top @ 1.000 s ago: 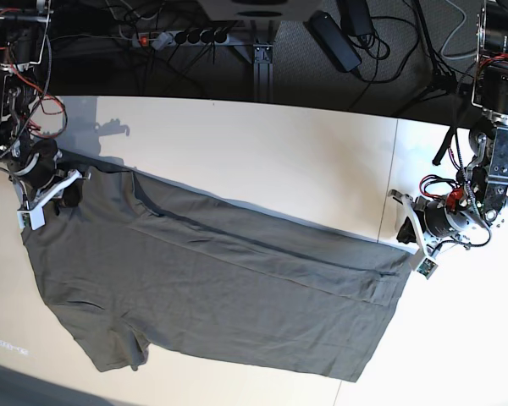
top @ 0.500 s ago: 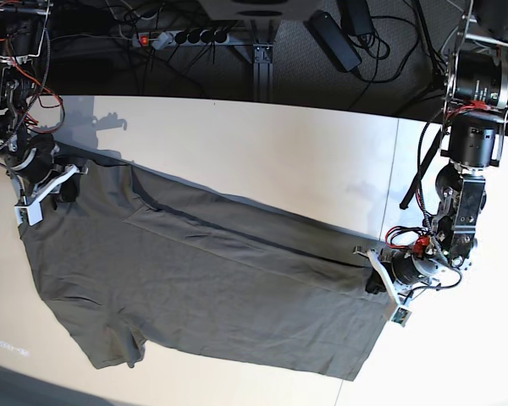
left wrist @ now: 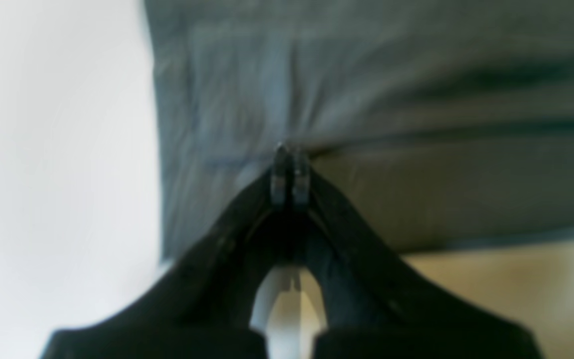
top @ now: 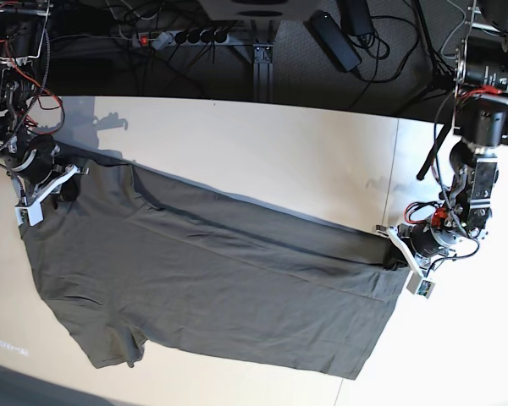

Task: Fold the T-shirt properly
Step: 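Lay the folded edge down with both grippers and release, then regrasp the folded edge corners with both grippers, then fold the shirt lengthwise again with both grippers, pulling the edge over, then grasp the hem corners with both grippers and fold them over the strip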

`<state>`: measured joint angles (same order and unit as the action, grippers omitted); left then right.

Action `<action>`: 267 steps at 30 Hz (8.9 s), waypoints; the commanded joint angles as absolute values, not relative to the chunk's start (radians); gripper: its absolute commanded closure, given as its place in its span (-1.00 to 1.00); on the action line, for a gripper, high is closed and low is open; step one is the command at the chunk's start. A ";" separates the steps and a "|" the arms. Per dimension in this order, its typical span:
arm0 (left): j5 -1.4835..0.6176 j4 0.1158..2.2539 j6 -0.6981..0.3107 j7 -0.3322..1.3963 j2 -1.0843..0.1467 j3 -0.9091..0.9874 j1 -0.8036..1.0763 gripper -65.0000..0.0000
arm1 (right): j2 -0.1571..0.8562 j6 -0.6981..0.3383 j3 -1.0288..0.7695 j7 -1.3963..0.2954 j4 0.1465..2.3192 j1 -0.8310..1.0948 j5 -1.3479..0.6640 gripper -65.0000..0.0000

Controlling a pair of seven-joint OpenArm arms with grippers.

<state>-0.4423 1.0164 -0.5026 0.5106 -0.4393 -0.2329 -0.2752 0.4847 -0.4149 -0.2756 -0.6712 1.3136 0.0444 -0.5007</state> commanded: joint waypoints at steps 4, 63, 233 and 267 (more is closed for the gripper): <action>-0.405 1.127 -0.450 0.637 -0.497 -0.226 -0.123 1.00 | 0.501 -0.443 -0.279 -0.712 1.317 0.045 -0.482 1.00; -0.595 1.746 -0.405 0.583 -0.587 0.235 0.125 -0.03 | 0.595 -0.446 -0.282 -0.752 1.384 0.278 -0.571 1.00; -1.049 1.252 -0.698 0.978 -0.551 -0.015 -0.163 1.00 | 0.653 -0.442 -0.408 -0.570 1.234 -0.166 -0.453 -0.03; -1.088 1.252 -0.698 0.999 -0.551 -0.015 -0.169 1.00 | 0.476 -0.558 -0.059 -0.606 0.530 -0.620 -0.427 -0.03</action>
